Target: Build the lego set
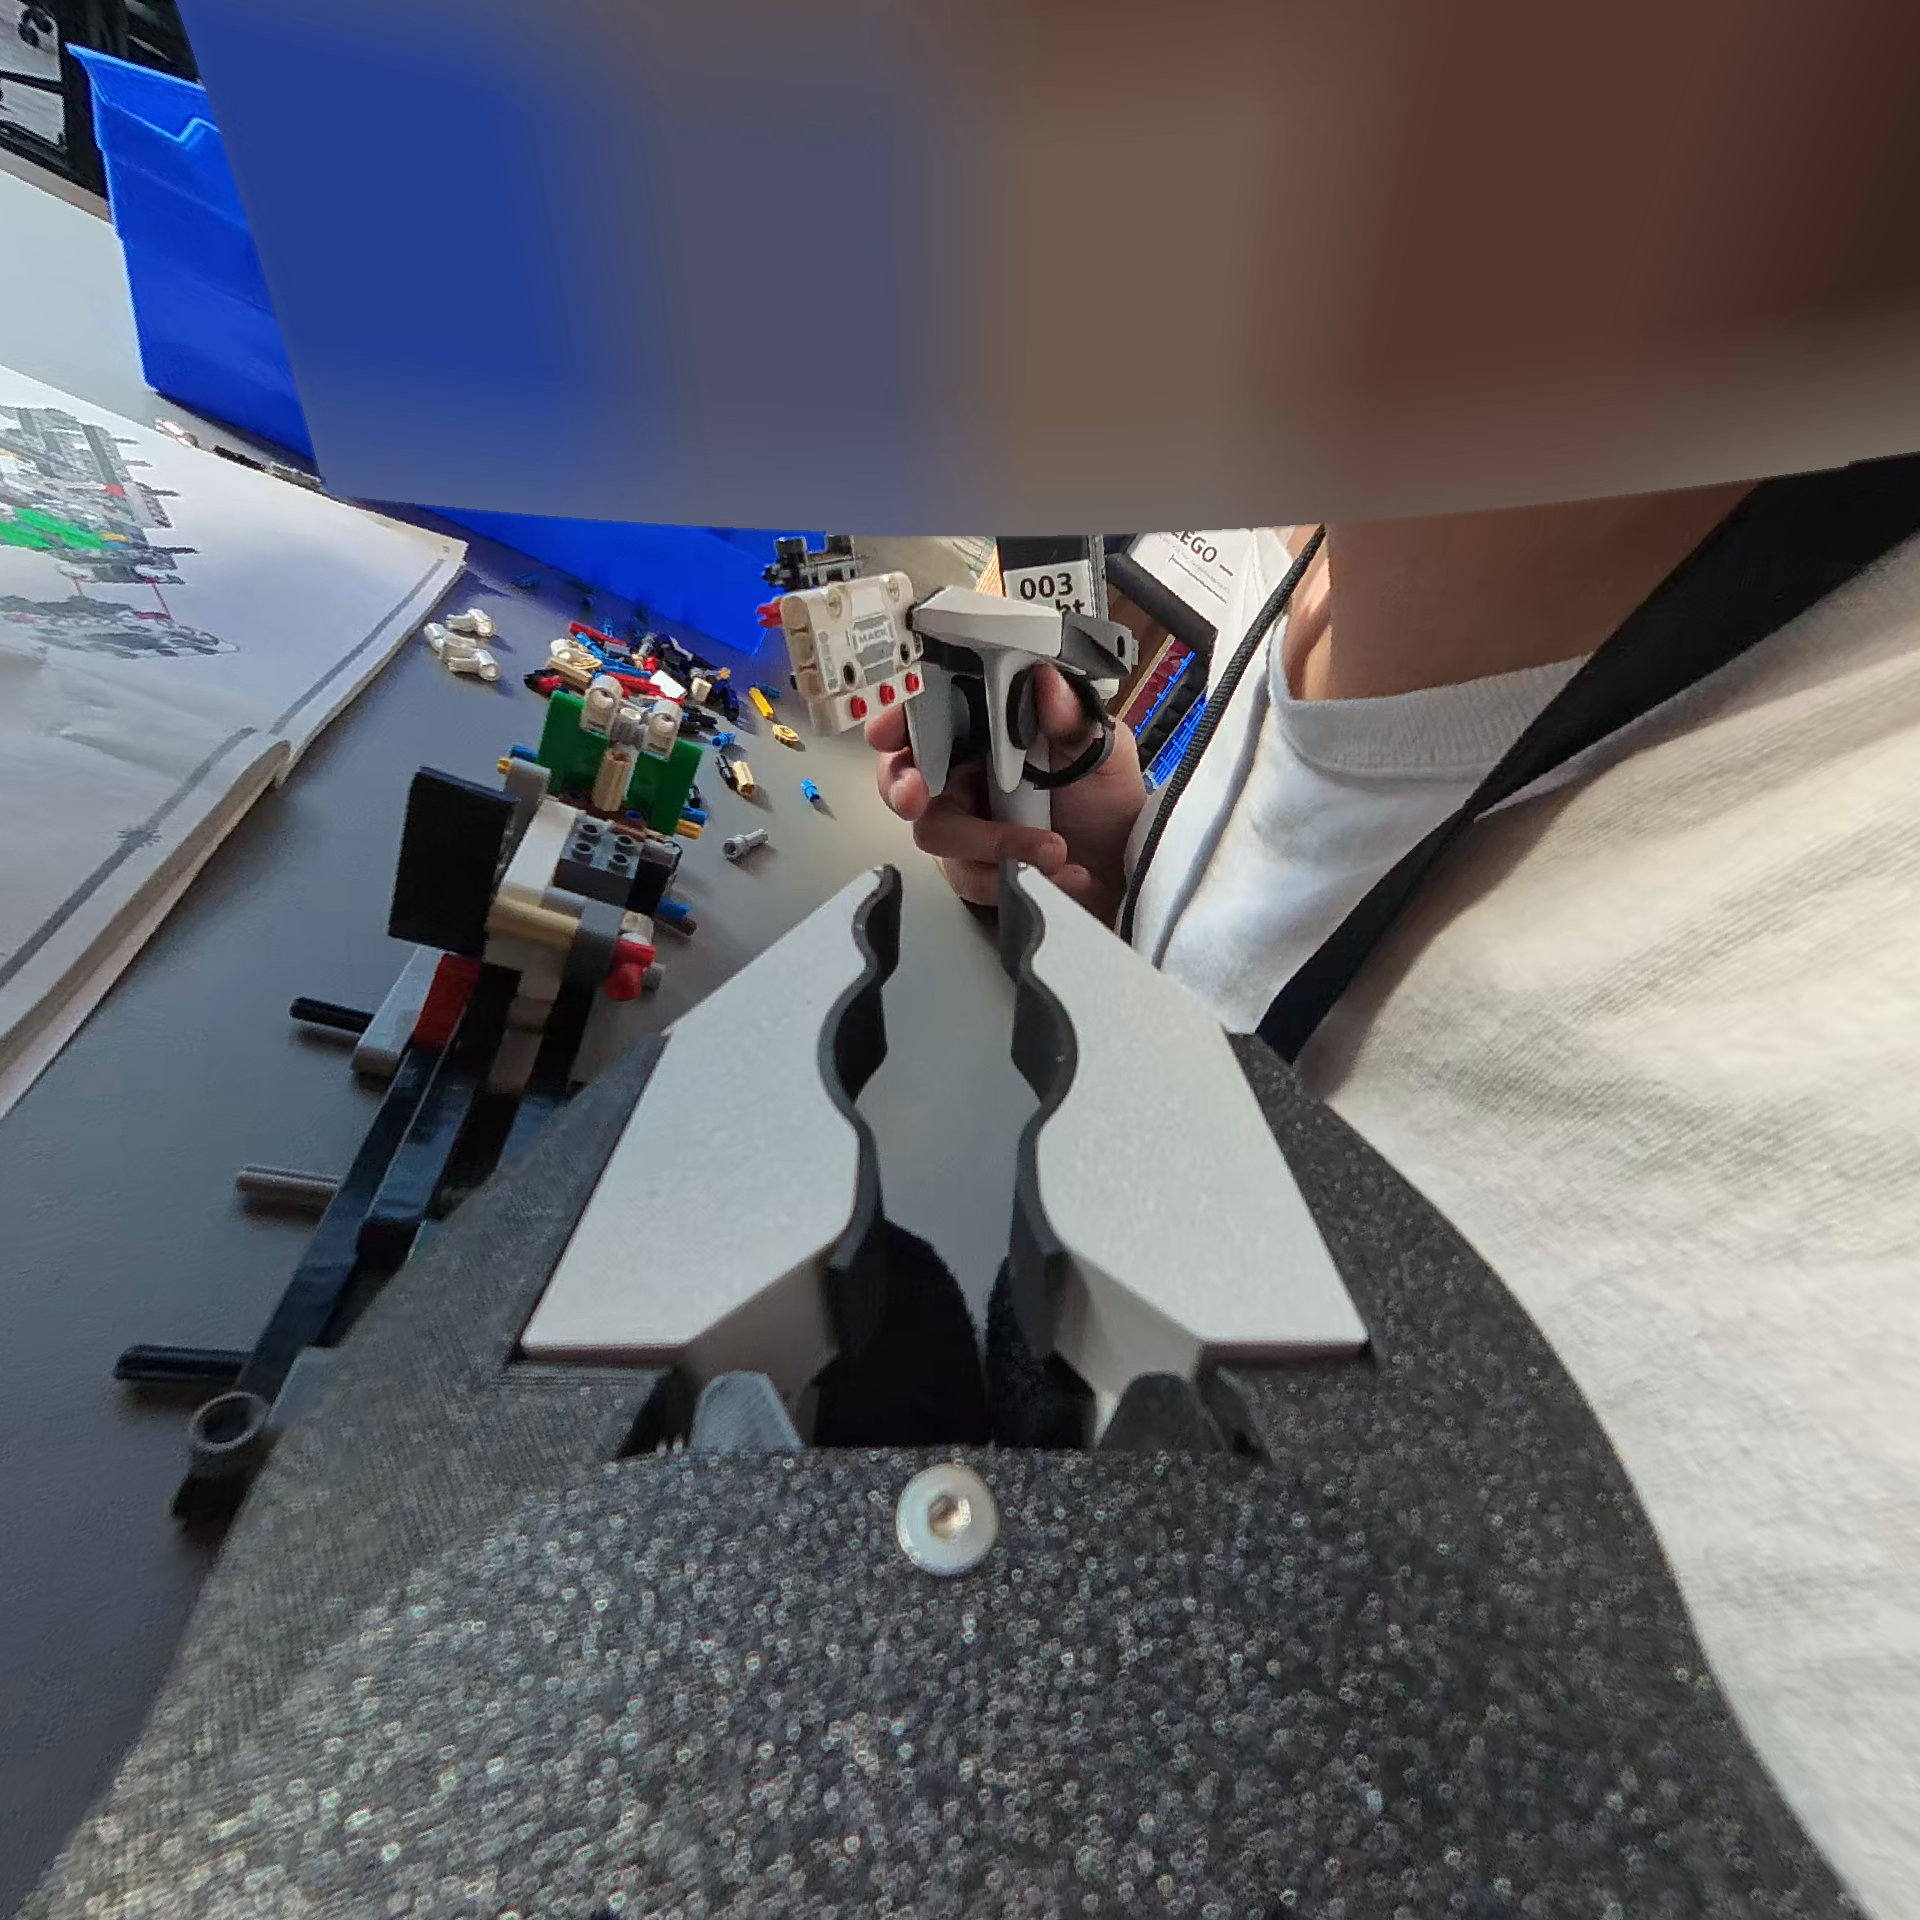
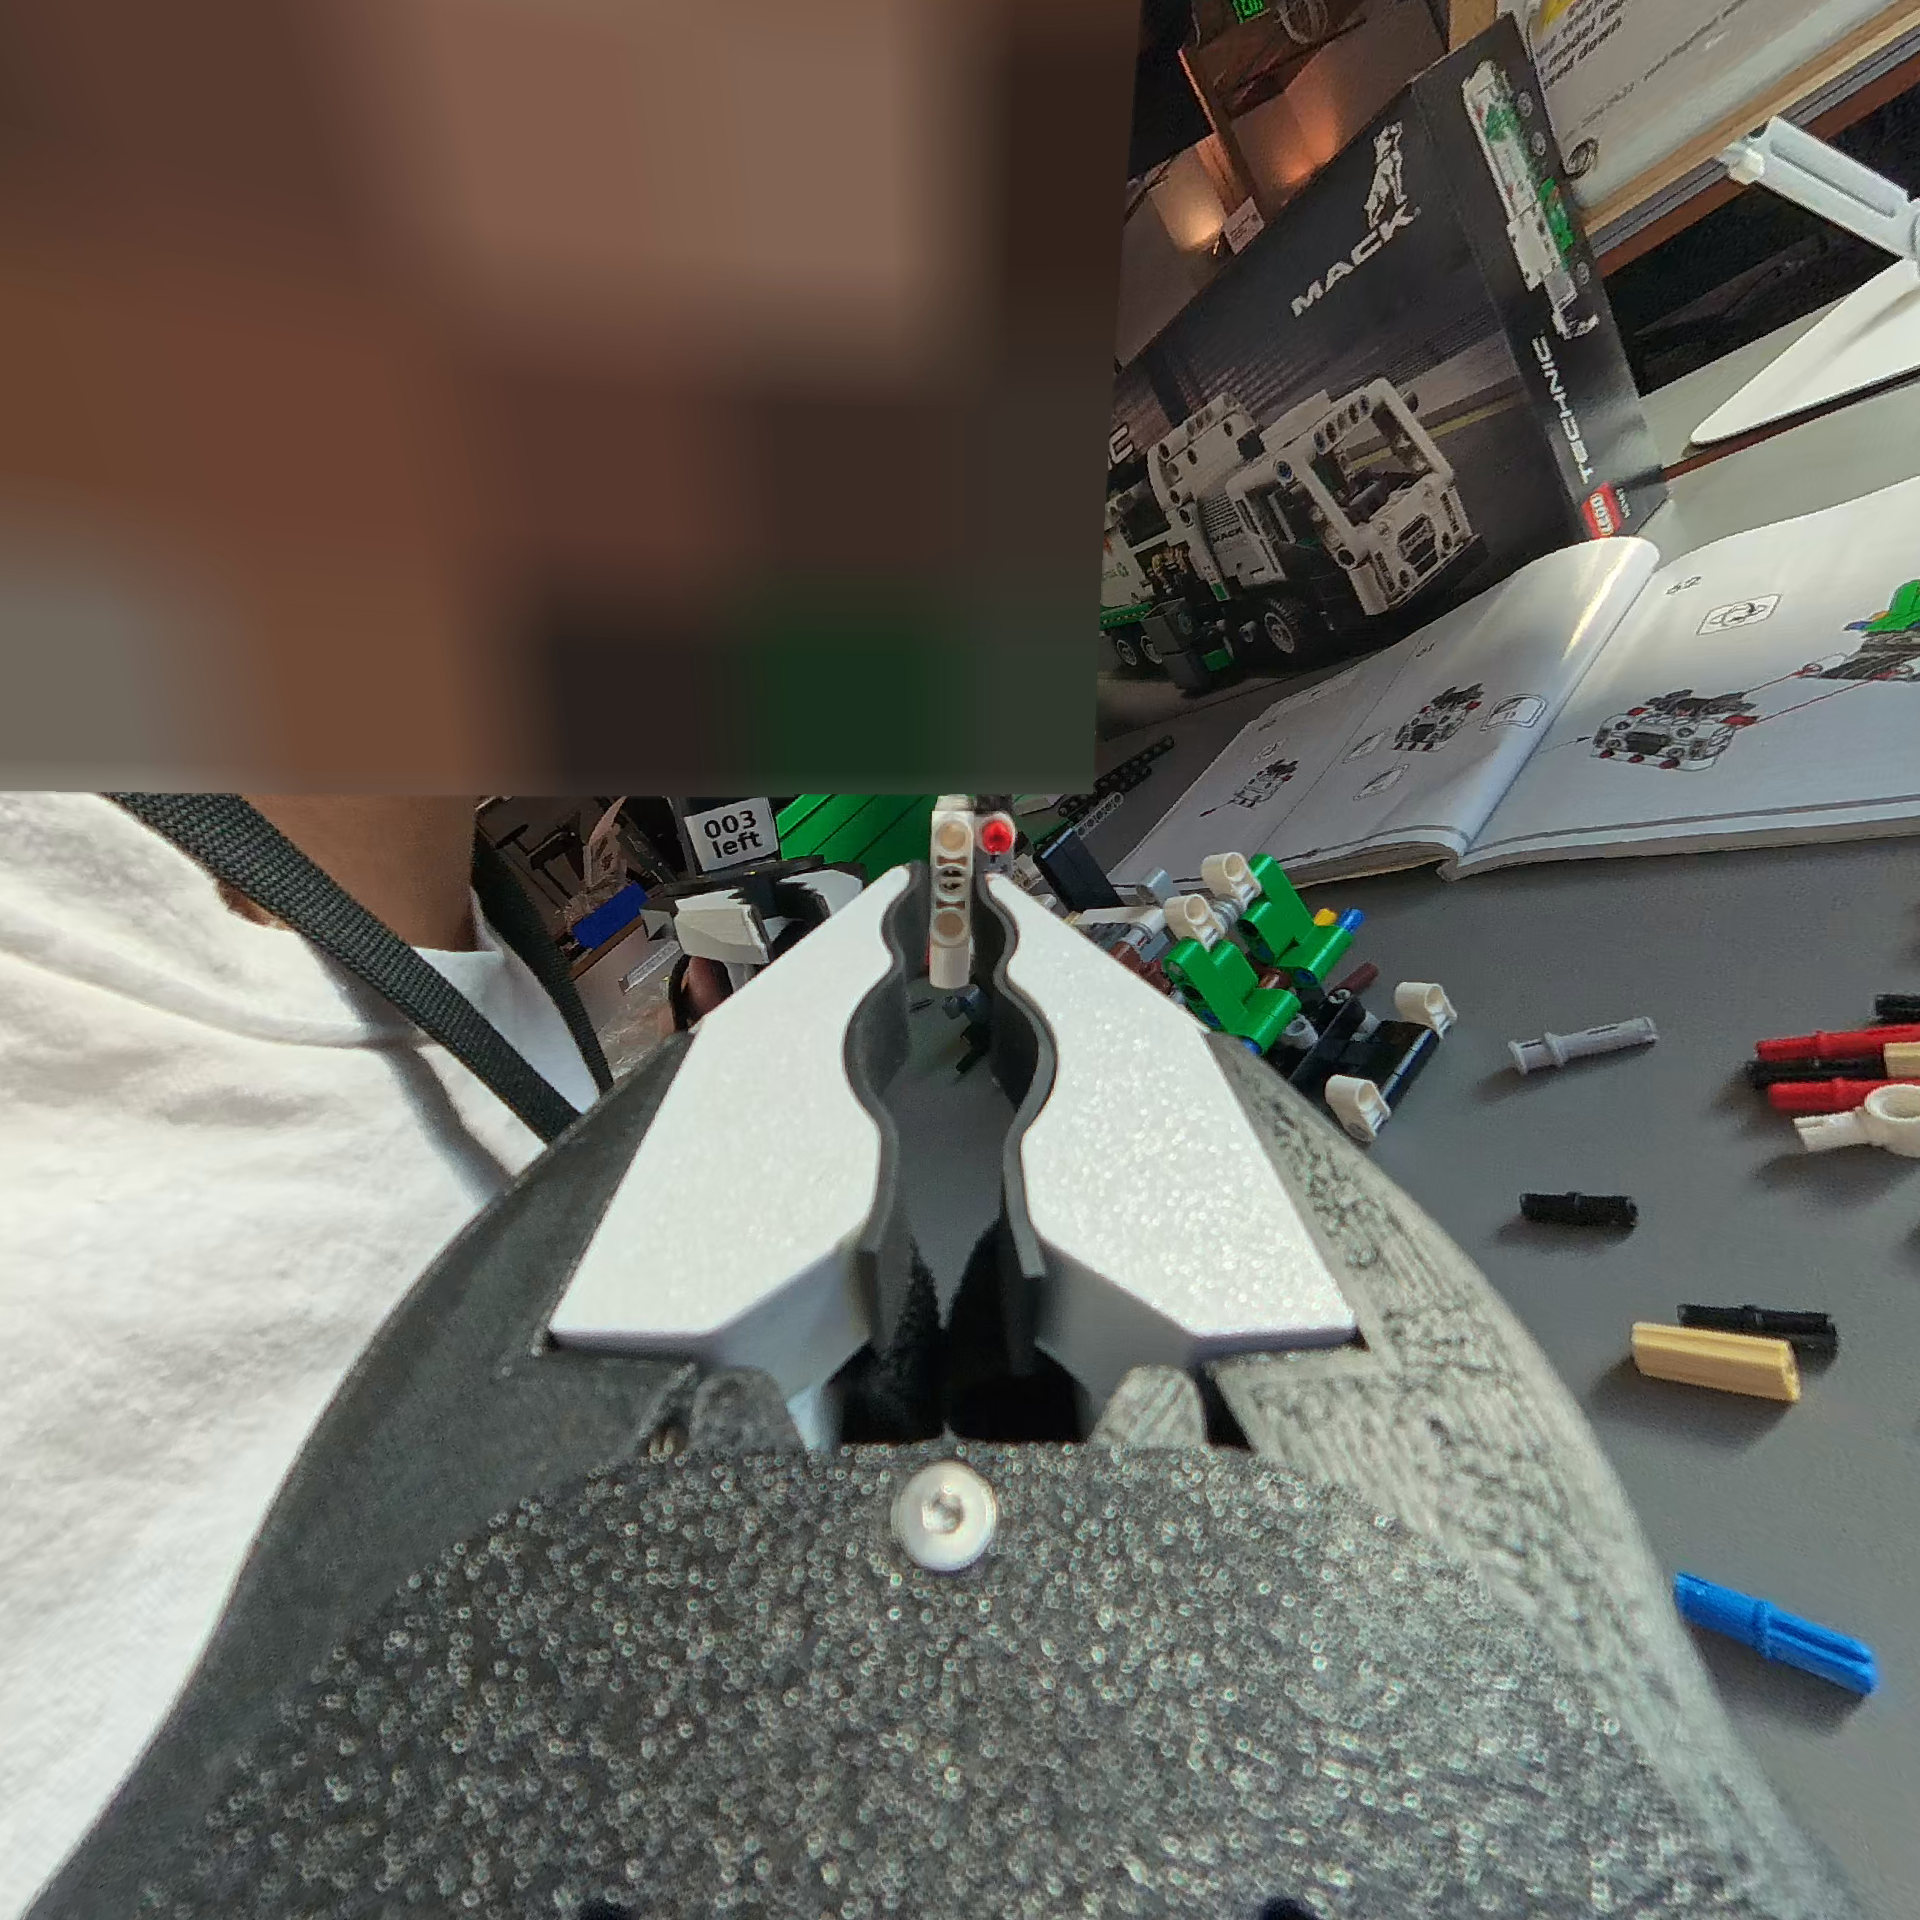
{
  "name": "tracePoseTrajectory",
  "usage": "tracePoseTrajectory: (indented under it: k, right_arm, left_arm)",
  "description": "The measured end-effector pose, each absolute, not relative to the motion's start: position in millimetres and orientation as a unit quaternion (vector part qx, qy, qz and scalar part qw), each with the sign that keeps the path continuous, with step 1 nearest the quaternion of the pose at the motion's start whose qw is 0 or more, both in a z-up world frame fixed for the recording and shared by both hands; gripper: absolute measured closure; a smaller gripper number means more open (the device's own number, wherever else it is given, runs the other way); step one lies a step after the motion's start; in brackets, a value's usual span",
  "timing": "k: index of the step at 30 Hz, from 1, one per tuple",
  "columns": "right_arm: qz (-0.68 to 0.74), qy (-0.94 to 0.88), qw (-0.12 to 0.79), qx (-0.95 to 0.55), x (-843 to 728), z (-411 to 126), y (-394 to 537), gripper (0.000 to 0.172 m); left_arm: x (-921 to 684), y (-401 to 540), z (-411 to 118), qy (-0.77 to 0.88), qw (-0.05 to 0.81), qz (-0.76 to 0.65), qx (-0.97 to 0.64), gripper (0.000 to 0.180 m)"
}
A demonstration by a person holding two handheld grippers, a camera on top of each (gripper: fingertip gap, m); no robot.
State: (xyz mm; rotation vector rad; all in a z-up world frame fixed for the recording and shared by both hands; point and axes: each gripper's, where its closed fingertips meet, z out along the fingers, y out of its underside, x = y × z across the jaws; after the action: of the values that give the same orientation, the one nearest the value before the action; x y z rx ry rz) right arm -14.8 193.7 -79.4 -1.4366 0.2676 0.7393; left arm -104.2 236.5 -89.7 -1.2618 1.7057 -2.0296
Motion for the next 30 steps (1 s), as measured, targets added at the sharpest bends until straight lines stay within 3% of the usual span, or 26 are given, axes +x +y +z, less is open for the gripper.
tracePoseTrajectory:
  k: [30]
  right_arm:
    - [0.333,0.120,0.684,-0.638,-15.2,-79.0,192.8,0.166]
  left_arm:
    - [-102.4,235.1,-90.9,0.580,0.095,-0.688,-0.427,0.166]
